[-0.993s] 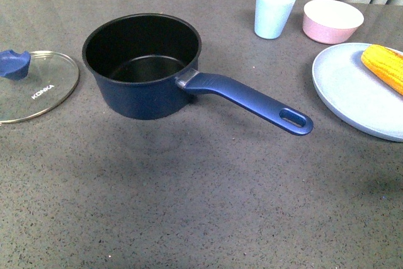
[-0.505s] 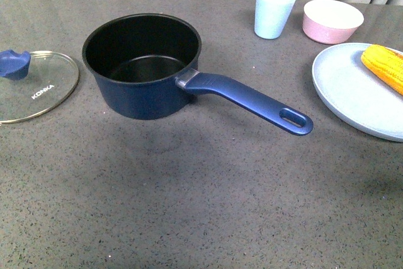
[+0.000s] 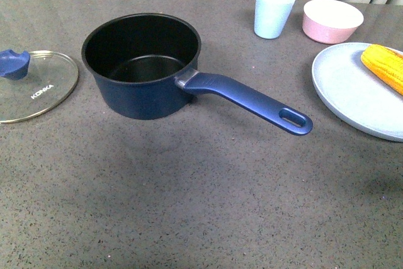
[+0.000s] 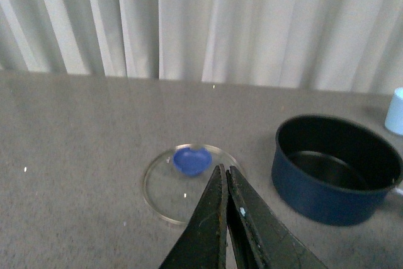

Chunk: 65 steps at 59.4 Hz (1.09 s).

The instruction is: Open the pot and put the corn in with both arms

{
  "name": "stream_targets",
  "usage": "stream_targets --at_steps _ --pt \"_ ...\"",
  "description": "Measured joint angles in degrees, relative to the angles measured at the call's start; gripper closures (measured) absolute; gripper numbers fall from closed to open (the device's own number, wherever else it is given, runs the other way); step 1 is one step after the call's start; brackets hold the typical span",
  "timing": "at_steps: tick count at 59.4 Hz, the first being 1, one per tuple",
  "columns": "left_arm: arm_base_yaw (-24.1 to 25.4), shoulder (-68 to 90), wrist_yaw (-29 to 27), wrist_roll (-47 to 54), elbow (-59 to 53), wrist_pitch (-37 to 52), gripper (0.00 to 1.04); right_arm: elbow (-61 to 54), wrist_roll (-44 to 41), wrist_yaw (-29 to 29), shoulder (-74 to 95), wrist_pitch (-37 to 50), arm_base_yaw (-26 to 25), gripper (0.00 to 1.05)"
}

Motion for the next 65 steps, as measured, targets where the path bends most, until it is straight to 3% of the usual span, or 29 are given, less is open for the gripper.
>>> stream_targets --at_steps 23,35,49,53,55,58,65 --pt "0.0 -2.2 0.0 -0.1 0.0 -1.3 1.03 0.0 0.0 0.0 0.0 0.0 0.0 0.09" --pt "0.0 -2.2 0.0 0.0 0.0 -1.3 0.68 0.0 0.0 0.0 0.0 0.0 0.0 0.09" --pt "0.0 -2.2 0.0 0.0 0.0 -1.3 0.2 0.2 0.5 -0.4 0.3 -0.4 -0.1 0.09" --pt "0.0 -2.2 0.0 0.0 0.0 -1.3 0.08 5.9 3.7 -6.4 10.1 -13.5 -3.5 0.09" --pt "0.0 -2.2 0.0 0.0 0.0 -1.3 0.09 8.5 4.2 -9.3 19.4 -14.4 -7.1 0.09" --pt "0.0 -2.2 0.0 0.0 0.0 -1.3 0.09 10.6 3.1 -10.8 29.7 -9.3 -11.2 0.09" --pt "0.0 -2.2 0.0 0.0 0.0 -1.3 0.09 15.4 -0.7 -14.3 45.8 1.7 -15.6 0.09"
